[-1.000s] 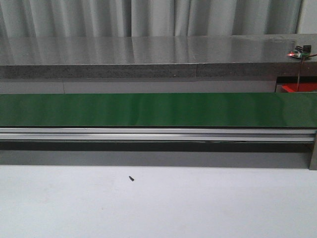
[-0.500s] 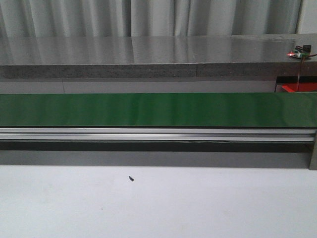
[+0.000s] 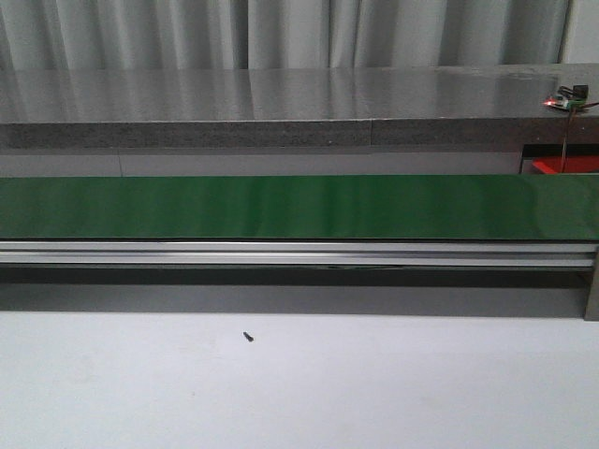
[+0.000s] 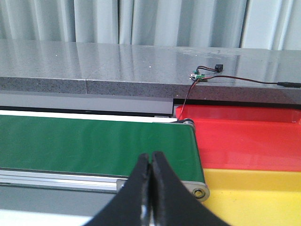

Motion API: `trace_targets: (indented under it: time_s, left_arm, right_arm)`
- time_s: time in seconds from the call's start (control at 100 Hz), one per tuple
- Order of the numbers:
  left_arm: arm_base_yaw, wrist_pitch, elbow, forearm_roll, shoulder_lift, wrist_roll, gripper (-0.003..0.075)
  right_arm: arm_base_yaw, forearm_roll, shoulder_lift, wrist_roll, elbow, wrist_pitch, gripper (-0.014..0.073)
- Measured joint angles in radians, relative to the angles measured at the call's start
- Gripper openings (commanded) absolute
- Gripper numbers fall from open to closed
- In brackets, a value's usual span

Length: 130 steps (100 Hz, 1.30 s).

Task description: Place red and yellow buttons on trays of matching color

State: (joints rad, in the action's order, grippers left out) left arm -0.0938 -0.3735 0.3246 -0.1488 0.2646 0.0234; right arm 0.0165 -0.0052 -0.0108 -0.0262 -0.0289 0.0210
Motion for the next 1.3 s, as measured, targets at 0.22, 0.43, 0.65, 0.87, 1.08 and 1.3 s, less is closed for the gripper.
trace_targets:
  time_s: [0.22, 0.43, 0.65, 0.87, 1.08, 1.3]
  left_arm:
    - [-0.002, -0.139, 0.142, -0.03, 0.149, 0.0, -0.002]
    - [-0.002, -0.125, 0.152, -0.036, 0.197, 0.0, -0.002]
    - [-0.018, -0.111, 0.174, -0.031, 0.25, -0.013, -0.002]
    - [-0.098, -0.113, 0.243, -0.031, 0.369, -0.062, -0.002]
    - [-0.201, -0.138, 0.311, -0.031, 0.515, -0.075, -0.0013]
    - [-0.278, -0.143, 0.352, -0.028, 0.667, -0.075, 0.0316]
  right_arm:
    - [0.0, 0.0, 0.0, 0.0, 0.0, 0.0, -0.0068]
    - [0.0, 0.0, 0.0, 0.0, 0.0, 0.0, -0.0068]
    - [0.0, 0.0, 0.0, 0.0, 0.0, 0.0, -0.0068]
    - [0.0, 0.0, 0.0, 0.0, 0.0, 0.0, -0.0068]
    - [0.0, 0.0, 0.0, 0.0, 0.0, 0.0, -0.0068]
    - [0.0, 0.0, 0.0, 0.0, 0.0, 0.0, -0.0068]
